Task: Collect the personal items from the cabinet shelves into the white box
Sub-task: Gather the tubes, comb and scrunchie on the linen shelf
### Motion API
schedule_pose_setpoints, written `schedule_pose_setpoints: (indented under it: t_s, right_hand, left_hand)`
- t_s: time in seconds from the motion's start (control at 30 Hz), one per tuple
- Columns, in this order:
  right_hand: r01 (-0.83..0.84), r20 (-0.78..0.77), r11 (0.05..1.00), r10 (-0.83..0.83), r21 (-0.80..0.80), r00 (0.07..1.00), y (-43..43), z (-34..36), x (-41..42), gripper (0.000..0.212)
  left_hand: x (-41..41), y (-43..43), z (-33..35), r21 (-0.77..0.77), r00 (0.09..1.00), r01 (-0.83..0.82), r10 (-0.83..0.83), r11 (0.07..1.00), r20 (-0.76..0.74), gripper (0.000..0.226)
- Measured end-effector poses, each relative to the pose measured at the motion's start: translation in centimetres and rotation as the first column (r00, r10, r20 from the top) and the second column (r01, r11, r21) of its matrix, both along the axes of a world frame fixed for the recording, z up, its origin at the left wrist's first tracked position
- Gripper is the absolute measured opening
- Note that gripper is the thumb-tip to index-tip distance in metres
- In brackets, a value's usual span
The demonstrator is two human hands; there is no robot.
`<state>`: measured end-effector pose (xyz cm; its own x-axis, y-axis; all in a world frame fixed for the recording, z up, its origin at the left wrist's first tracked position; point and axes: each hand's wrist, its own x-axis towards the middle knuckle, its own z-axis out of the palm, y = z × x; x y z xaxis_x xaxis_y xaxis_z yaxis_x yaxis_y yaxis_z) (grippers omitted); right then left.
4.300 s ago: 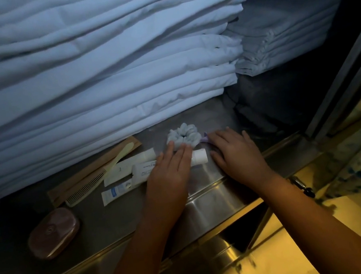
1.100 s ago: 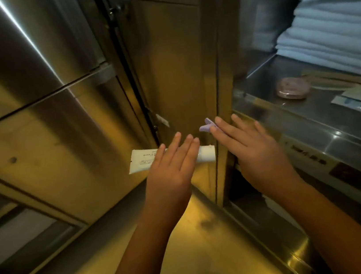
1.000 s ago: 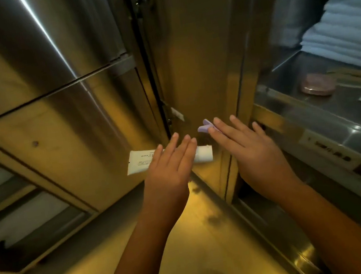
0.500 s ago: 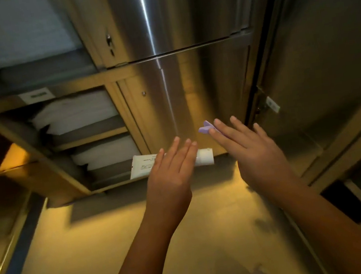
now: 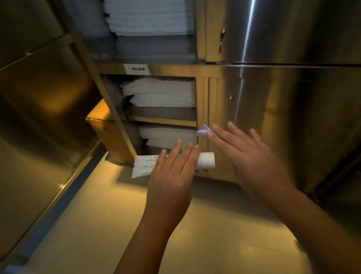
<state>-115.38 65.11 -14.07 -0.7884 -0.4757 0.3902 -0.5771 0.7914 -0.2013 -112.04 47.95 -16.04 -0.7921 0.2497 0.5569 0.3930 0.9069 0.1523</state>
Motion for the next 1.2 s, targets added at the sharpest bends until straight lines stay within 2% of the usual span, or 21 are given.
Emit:
schedule_pose_setpoints:
  t_s: [0.27, 0.37, 0.47, 0.67, 0.9, 1.07, 1.2]
  right_hand:
    - [-0.286, 0.013, 0.958, 0.287, -0.033, 0.958, -5.8, -0.3, -7.0, 0.074]
    - [-0.401, 0.016, 0.915, 0.402, -0.051, 0.916, -8.8, -0.9, -7.8, 0.068]
    - [-0.489, -0.005, 0.871, 0.489, -0.057, 0.872, -11.5, -1.8, -8.1, 0.076]
    - [-0.578, 0.023, 0.814, 0.58, -0.054, 0.814, -17.8, -2.0, -9.3, 0.078]
    - [-0.644, 0.027, 0.764, 0.645, -0.029, 0.764, -26.5, -1.7, -9.1, 0.076]
    - [-0.661, 0.009, 0.75, 0.661, -0.01, 0.75, -35.0, -0.9, -9.1, 0.082]
    - [-0.685, -0.046, 0.728, 0.684, -0.032, 0.728, -42.6, -0.3, -8.2, 0.076]
  left_hand:
    - [-2.3, -3.6, -0.3, 0.004, 0.953, -0.302, 0.302, 0.953, -0.023, 0.049]
    - [-1.7, -5.6, -1.0, -0.016, 0.912, -0.41, 0.41, 0.912, 0.0, 0.06]
    - [-0.9, -7.6, -1.3, -0.042, 0.871, -0.49, 0.491, 0.871, 0.017, 0.062]
    - [0.0, -12.4, -1.7, -0.05, 0.808, -0.589, 0.59, 0.807, 0.007, 0.042]
    - [0.5, -20.0, -1.9, -0.009, 0.768, -0.64, 0.64, 0.769, 0.026, 0.069]
    - [1.1, -28.0, -1.4, -0.014, 0.745, -0.667, 0.667, 0.745, -0.001, 0.065]
    - [2.5, -34.9, -0.8, -0.032, 0.717, -0.697, 0.695, 0.716, -0.049, 0.049]
